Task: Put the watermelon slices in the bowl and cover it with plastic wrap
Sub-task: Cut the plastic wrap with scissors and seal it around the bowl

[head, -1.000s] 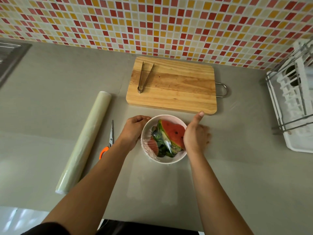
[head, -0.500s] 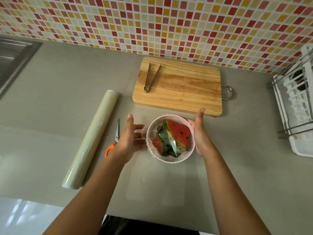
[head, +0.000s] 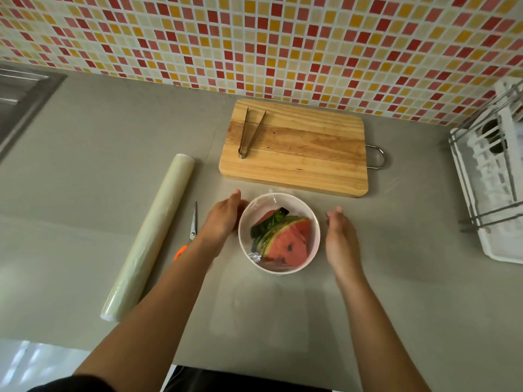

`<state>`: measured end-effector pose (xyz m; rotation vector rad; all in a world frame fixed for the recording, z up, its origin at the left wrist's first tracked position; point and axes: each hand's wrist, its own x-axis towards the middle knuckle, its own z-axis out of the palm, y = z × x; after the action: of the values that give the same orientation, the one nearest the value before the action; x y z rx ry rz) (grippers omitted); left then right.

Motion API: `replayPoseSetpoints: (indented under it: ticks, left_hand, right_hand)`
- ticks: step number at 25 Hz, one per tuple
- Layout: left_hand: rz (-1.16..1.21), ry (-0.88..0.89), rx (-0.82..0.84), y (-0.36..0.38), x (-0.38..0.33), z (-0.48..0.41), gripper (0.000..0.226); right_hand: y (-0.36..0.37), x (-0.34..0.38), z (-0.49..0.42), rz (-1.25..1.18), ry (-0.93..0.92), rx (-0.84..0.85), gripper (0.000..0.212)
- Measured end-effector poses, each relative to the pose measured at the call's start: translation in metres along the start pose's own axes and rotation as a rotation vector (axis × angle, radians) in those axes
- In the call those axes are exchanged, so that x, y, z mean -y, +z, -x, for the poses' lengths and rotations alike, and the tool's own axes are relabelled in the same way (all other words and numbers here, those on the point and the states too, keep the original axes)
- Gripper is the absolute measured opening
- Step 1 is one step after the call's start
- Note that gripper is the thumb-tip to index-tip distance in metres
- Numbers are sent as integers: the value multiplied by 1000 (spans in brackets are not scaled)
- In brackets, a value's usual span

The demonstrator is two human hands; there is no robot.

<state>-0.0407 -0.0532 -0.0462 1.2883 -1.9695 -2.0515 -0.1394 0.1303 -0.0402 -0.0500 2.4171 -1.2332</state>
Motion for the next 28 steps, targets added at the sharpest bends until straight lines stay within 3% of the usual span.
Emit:
replayPoseSetpoints:
  ticks: [2, 4, 6, 11, 15, 21, 28]
  left_hand:
    - [-33, -6, 12, -1, 5, 6, 55]
    - [135, -58, 19, -2, 3, 6, 47]
    - [203, -66, 36, -2, -4, 0, 36]
    - [137, -19, 13, -4, -9, -8, 21]
    - [148, 47, 3, -4, -9, -7, 22]
    - [182, 147, -71, -1, -13, -4, 25]
    - [56, 185, 42, -7, -25, -8, 29]
  right_hand:
    - [-6, 19, -23, 56, -14, 256, 66]
    - [-2, 37, -42, 62, 93, 539, 69]
    - [8, 51, -56, 21, 139, 628, 59]
    - [27, 66, -67, -133, 147, 547, 23]
    - [29, 59, -67, -350, 135, 534, 18]
    - [28, 56, -66, -417, 55, 501, 15]
    - [29, 56, -66, -468, 48, 516, 20]
